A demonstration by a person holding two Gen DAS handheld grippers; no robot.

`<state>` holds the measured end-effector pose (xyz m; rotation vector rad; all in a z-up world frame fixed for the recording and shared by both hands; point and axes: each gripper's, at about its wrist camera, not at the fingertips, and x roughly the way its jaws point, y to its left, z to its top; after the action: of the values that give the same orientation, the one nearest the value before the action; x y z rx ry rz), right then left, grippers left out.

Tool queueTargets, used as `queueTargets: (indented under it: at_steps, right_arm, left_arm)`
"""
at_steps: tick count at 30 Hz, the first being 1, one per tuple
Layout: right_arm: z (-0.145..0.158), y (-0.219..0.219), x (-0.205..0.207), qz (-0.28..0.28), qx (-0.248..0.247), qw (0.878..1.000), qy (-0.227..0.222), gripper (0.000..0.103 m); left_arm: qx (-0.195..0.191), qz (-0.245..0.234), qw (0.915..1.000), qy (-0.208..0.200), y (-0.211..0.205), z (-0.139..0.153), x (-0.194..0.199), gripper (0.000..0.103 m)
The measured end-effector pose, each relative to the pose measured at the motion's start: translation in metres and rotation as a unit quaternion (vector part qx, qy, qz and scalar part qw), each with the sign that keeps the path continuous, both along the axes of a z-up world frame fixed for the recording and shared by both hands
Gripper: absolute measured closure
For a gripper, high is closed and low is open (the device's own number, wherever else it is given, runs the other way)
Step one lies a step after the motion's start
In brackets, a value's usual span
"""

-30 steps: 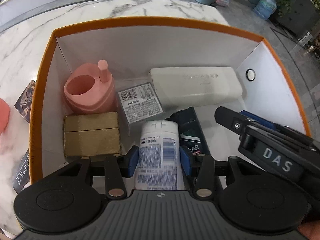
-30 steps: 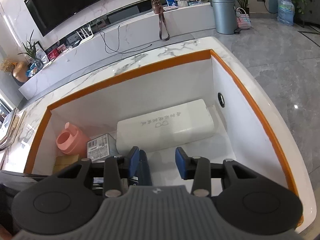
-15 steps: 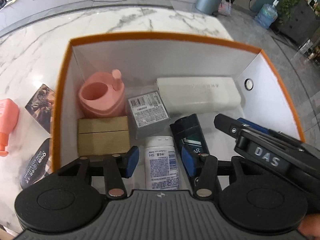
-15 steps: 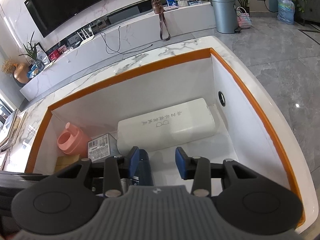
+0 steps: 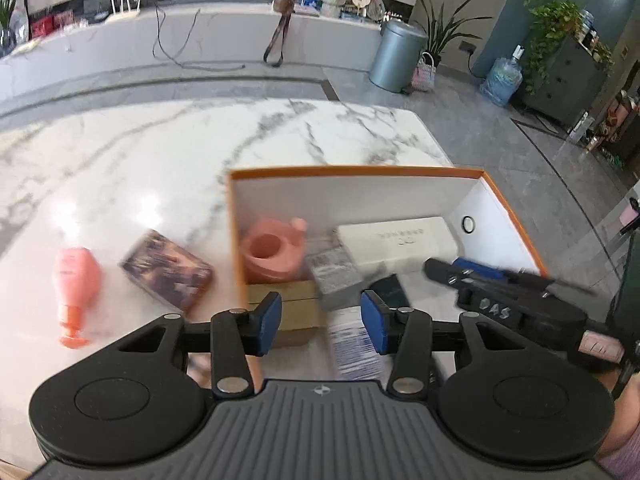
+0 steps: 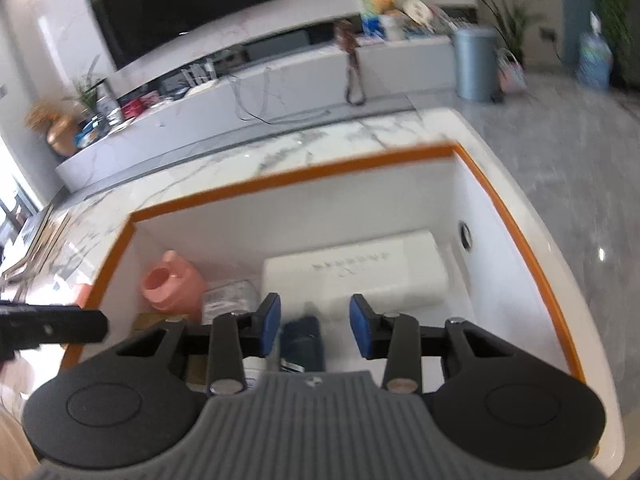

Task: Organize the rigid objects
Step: 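Move both tools back to the table toward the plaid pouch and tape measure, then grasp the yellow tape measure with the left tool while the right grasps the plaid pouch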

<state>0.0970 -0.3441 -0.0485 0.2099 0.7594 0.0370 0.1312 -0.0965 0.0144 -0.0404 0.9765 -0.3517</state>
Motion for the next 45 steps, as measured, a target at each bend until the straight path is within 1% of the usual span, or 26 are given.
queueTargets:
  at_steps: [3,6,9,11,13,15,17,19,22,24,26,29,30,36,39,42,45]
  right_arm:
    - [0.015,0.023,-0.006,0.041,-0.023,0.998,-0.029,0.064]
    - [0.029,0.052,-0.009,0.098,-0.017,0.994,-0.033,0.064]
    - [0.040,0.089,-0.012,0.156,-0.032,0.986,-0.040,0.065]
    - [0.046,0.115,-0.013,0.197,-0.043,0.979,-0.043,0.066]
    - [0.049,0.138,-0.012,0.228,-0.056,0.971,-0.039,0.067]
    - [0.049,0.158,-0.011,0.252,-0.076,0.964,-0.033,0.067]
    - [0.046,0.173,-0.008,0.278,-0.088,0.956,-0.023,0.068]
    - [0.042,0.186,-0.004,0.304,-0.097,0.948,-0.007,0.069]
    - [0.033,0.201,0.000,0.329,-0.122,0.936,0.018,0.070]
    - [0.027,0.206,0.002,0.343,-0.136,0.929,0.029,0.070]
    - [0.022,0.211,0.005,0.356,-0.144,0.923,0.039,0.070]
    - [0.018,0.219,0.006,0.384,-0.160,0.908,0.047,0.070]
    - [0.016,0.221,0.007,0.397,-0.165,0.901,0.052,0.070]
    - [0.008,0.235,0.014,0.458,-0.192,0.865,0.073,0.070]
    - [0.006,0.240,0.017,0.484,-0.210,0.846,0.081,0.070]
    - [0.003,0.243,0.021,0.506,-0.227,0.827,0.089,0.070]
    - [-0.001,0.246,0.025,0.528,-0.243,0.808,0.095,0.070]
  left_arm:
    - [0.025,-0.001,0.9996,-0.010,0.025,0.008,-0.003,0.049]
    - [0.053,0.013,0.9985,-0.003,0.053,0.011,-0.005,0.049]
    - [0.071,0.035,0.9968,0.009,0.079,0.010,-0.009,0.049]
    - [0.079,0.037,0.9960,0.022,0.092,0.005,-0.013,0.049]
    - [0.084,0.017,0.9956,0.040,0.100,-0.002,-0.018,0.049]
    - [0.094,-0.013,0.9943,0.048,0.103,-0.013,-0.022,0.049]
    - [0.116,-0.047,0.9908,0.051,0.104,-0.021,-0.025,0.049]
    - [0.128,-0.082,0.9869,0.054,0.103,-0.029,-0.027,0.049]
    - [0.124,-0.118,0.9832,0.062,0.104,-0.039,-0.028,0.048]
    - [0.118,-0.145,0.9796,0.075,0.102,-0.047,-0.028,0.044]
    - [0.121,-0.165,0.9750,0.087,0.101,-0.058,-0.029,0.040]
    - [0.135,-0.184,0.9677,0.107,0.099,-0.078,-0.026,0.037]
    - [0.139,-0.187,0.9659,0.114,0.098,-0.082,-0.025,0.036]
    - [0.141,-0.200,0.9582,0.149,0.094,-0.102,-0.018,0.036]
    - [0.153,-0.203,0.9538,0.160,0.089,-0.110,-0.013,0.038]
    - [0.155,-0.207,0.9524,0.161,0.087,-0.115,-0.013,0.045]
    - [0.148,-0.203,0.9542,0.162,0.089,-0.116,-0.014,0.046]
